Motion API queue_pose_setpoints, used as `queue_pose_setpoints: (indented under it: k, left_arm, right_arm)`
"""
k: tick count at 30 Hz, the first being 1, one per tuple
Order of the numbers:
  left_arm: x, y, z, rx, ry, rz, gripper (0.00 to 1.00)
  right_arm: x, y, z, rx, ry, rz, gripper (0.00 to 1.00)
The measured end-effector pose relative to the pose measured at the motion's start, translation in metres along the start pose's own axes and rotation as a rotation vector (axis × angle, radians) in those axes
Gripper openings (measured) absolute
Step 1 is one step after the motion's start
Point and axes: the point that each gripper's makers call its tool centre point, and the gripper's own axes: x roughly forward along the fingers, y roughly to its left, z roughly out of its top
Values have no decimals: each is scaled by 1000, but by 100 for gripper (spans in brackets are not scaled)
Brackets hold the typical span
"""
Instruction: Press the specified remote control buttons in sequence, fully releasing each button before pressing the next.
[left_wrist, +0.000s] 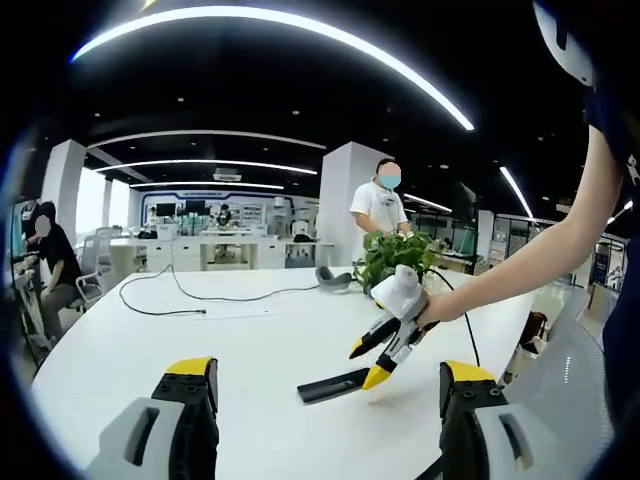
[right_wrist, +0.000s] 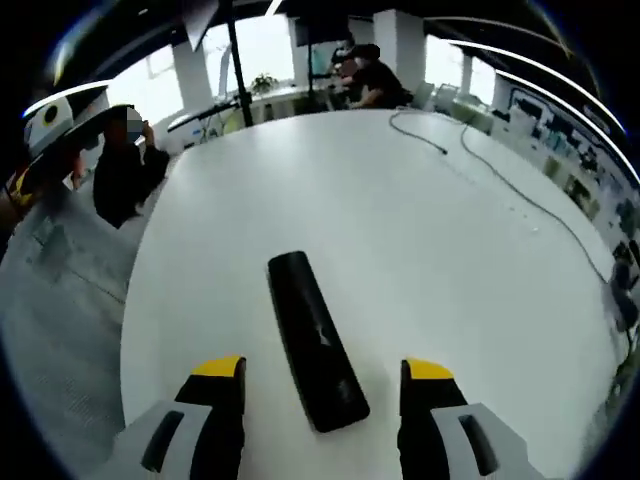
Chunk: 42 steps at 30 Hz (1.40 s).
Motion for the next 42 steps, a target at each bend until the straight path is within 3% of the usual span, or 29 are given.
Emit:
queue_pose_setpoints:
  k: [6, 9, 12, 16, 25, 42]
  left_arm:
    - [0, 0, 2, -4, -11, 1, 96]
    - [0, 0, 2, -1, -11, -1, 96]
    - [-1, 0, 3, -1, -14, 0, 96]
    - [0, -1, 2, 1, -12, -3, 96]
    - [0, -1, 3, 1, -15, -5, 96]
    - [-1, -2, 4, 2, -17, -8, 96]
  right_arm:
    - [-15, -1, 20, 75, -135, -57, 79]
    - [-28, -13, 29, -10, -190, -181, 87]
    - [-36, -15, 38, 2, -253, -227, 99]
    - [-55, -16, 49, 1, -324, -284, 99]
    - [-85, -7, 58, 67, -424, -327, 99]
    - [-129, 11, 59, 107, -522, -408, 99]
